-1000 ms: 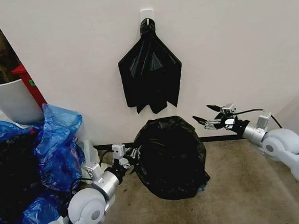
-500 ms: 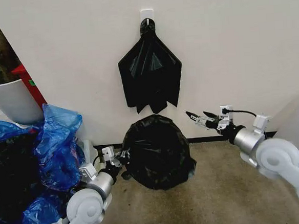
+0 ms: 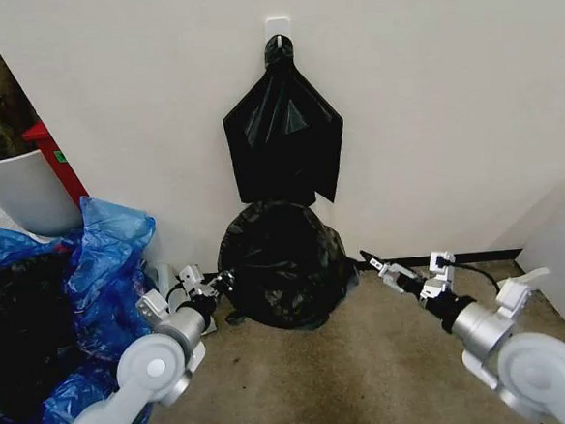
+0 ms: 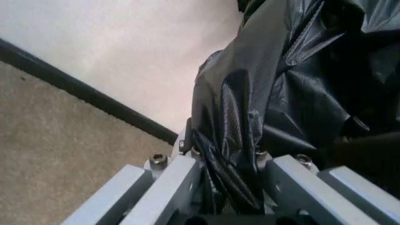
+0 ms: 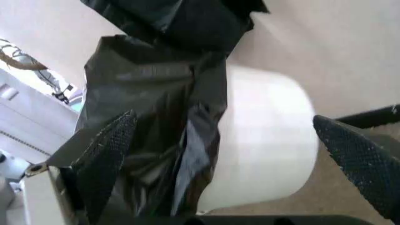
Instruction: Place the garbage bag over the trash bin.
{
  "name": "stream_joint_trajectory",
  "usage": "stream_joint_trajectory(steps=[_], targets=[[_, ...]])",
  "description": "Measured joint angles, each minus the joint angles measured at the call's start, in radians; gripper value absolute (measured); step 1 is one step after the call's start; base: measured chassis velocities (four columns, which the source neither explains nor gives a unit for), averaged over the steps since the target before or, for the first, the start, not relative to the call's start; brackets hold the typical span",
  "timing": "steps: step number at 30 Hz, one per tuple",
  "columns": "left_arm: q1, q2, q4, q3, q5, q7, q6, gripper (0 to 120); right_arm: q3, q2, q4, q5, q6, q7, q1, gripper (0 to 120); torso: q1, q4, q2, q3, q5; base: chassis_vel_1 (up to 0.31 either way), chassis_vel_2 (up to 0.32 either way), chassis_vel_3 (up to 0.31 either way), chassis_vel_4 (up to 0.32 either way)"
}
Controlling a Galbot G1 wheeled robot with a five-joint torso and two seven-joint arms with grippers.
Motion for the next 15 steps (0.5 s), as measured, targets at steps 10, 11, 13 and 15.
stream_joint_trajectory(steps=[10, 11, 13, 15], targets=[[-0.02, -0.001, 0.008, 0.013, -0.015, 0.018, 0.008, 1, -0.041, 0.05, 0.121, 0.174, -0.166, 0.466, 0.106, 100, 0.0, 0.0002, 0.0, 0.0, 0.0001, 0.0, 0.0, 0.0, 0.0], [-0.021, -0.001, 0.008, 0.014, -0.014, 0.018, 0.009, 1, -0.045, 0.05, 0.118, 0.165, -0.17, 0.468, 0.109, 100, 0.0, 0.0002, 0.0, 0.0, 0.0001, 0.0, 0.0, 0.0, 0.0], [-0.025, -0.001, 0.006, 0.015, -0.02, 0.018, 0.01, 1, -0.054, 0.049, 0.089, 0.117, -0.178, 0.458, 0.111, 100, 0.0, 0.0001, 0.0, 0.0, 0.0002, 0.0, 0.0, 0.0, 0.0], [-0.028, 0.001, 0.0, 0.012, -0.04, 0.015, 0.014, 1, -0.053, 0.048, 0.056, 0.086, -0.188, 0.437, 0.105, 100, 0.0, -0.0001, 0.0, 0.0, 0.0001, 0.0, 0.0, 0.0, 0.0]])
